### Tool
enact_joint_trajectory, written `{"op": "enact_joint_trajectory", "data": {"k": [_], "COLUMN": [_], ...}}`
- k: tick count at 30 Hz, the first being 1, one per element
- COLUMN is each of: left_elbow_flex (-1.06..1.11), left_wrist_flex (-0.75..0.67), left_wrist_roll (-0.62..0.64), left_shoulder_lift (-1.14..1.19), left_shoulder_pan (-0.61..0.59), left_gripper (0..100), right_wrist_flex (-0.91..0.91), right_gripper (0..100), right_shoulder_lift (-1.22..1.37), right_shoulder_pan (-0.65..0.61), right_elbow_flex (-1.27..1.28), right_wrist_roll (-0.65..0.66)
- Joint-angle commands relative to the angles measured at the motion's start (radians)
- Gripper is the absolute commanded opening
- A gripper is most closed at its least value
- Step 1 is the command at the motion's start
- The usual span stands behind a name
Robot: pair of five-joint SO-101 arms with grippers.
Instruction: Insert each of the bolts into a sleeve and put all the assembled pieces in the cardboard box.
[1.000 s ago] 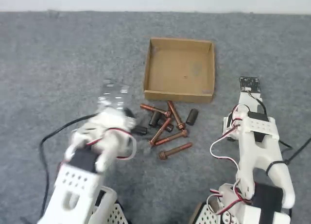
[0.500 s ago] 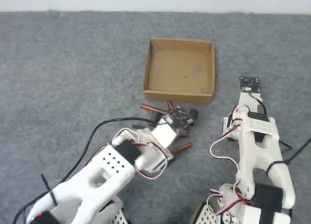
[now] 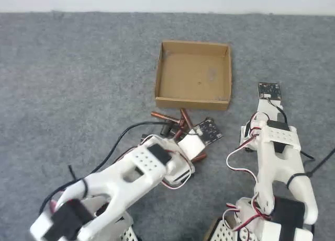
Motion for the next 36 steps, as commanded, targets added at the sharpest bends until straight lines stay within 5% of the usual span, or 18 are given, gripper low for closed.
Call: {"op": "enact_joint_trajectory", "data": {"k": [1,11,23,36], "left_elbow_flex": [-0.119,-0.196,-0.179,-0.036], "left_wrist_flex": [0.046,0.135,0.333,0.295], "left_wrist_roll": [-0.011,-0.02,-0.393,-0.508], "left_shoulder_lift": [0.075,0.184,0.049,-0.442], "left_shoulder_pan": [-0.014,0.014,0.028,-0.465], "left_gripper": [15,6,2,2], "right_wrist_flex": [-0.016,-0.018,-0.024,-0.013], "right_gripper": [0.9,0.8,0.9,0.7], "right_shoulder_lift": [-0.062,-0.062,-0.018,0.059], "right_shoulder_pan": [0.018,0.016,0.013,0.015], "right_elbow_flex": [-0.005,-0.003,-0.014,-0.068], "right_wrist_roll": [0.017,0.046,0.048,0.046]}}
